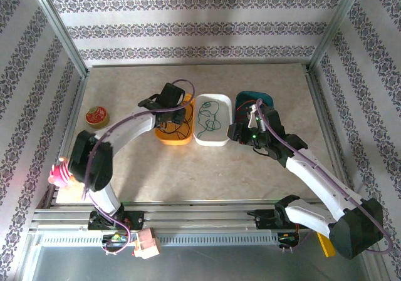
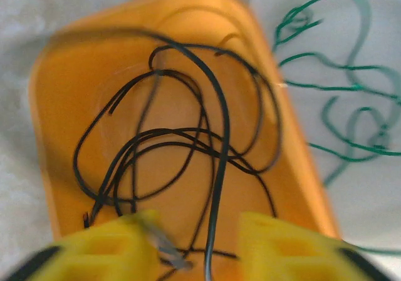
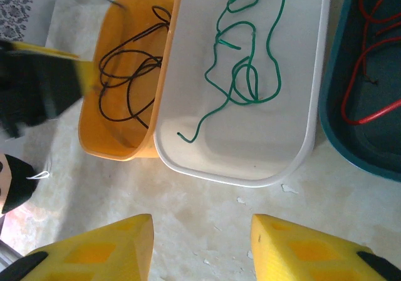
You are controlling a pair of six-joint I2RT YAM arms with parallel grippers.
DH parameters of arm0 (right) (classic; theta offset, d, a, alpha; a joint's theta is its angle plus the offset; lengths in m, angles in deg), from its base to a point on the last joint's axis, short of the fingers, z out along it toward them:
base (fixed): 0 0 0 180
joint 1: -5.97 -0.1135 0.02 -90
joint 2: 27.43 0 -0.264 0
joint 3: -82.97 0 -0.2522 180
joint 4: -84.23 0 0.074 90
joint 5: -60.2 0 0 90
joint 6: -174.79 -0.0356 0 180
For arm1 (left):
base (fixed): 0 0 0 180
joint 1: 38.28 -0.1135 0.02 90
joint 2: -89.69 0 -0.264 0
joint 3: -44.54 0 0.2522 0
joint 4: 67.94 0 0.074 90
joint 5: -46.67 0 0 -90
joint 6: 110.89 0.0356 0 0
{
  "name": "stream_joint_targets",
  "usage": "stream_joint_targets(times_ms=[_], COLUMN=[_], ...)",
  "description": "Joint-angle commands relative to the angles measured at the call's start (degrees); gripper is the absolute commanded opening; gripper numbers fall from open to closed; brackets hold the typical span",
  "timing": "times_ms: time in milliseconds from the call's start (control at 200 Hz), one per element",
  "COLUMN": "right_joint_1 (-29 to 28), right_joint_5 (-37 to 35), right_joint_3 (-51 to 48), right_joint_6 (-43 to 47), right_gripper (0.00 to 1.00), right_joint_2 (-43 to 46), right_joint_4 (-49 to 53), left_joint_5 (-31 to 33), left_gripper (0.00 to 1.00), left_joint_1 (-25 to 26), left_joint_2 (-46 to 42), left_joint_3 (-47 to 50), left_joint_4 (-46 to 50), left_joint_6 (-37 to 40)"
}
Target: Untangle the cables
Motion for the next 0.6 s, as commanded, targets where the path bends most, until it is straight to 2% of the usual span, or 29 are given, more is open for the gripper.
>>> stream_joint_targets(times_ms=[0,40,110,245,280,370,505,525,550,560,595], right_joint_1=[0.12,0.25,1.06,3.99,4.35,5.33,5.39,5.39,5.39,5.39,5.38], right_joint_5=[-1.43,-2.53,-4.22,-8.99,-12.05,-24.59,-42.74,-44.97,-47.51,-48.18,-50.41], right_joint_3=[2.27,2.12,1.29,-0.56,-0.75,-2.40,-9.15,-10.82,-12.87,-14.06,-17.58], right_joint_6=[1.59,1.88,2.08,3.44,4.12,6.03,15.78,17.60,19.95,21.01,25.19], right_gripper=[0.45,0.45,0.45,0.46,0.46,0.55,0.63,0.70,0.94,0.97,0.98], right_joint_2=[1.92,2.54,3.72,5.46,5.89,7.88,11.28,11.65,11.97,12.06,11.96], right_joint_4=[2.14,2.86,3.28,3.74,4.16,3.64,-7.87,-10.92,-15.41,-17.47,-24.83], left_joint_5=[6.41,8.30,9.52,11.52,13.43,20.38,34.78,36.37,38.29,38.95,40.59], left_gripper=[0.87,0.91,0.93,0.99,0.99,0.99,0.99,0.99,0.99,0.99,0.99], left_joint_1=[-0.39,-0.37,-0.43,-0.35,-0.34,-0.43,-1.49,-1.89,-2.49,-2.68,-3.62], left_joint_2=[-0.04,-1.56,-6.52,-19.30,-22.96,-30.93,-40.02,-41.16,-42.19,-42.64,-43.87], left_joint_3=[-5.63,-4.95,-0.83,12.88,16.33,24.33,33.63,34.67,35.85,36.35,37.82], left_joint_4=[-0.94,-1.74,-5.46,-14.74,-16.14,-16.83,-13.32,-12.70,-12.07,-11.84,-11.16], left_joint_6=[2.92,2.08,0.39,-4.03,-5.35,-6.79,-6.59,-6.62,-6.69,-6.71,-6.80])
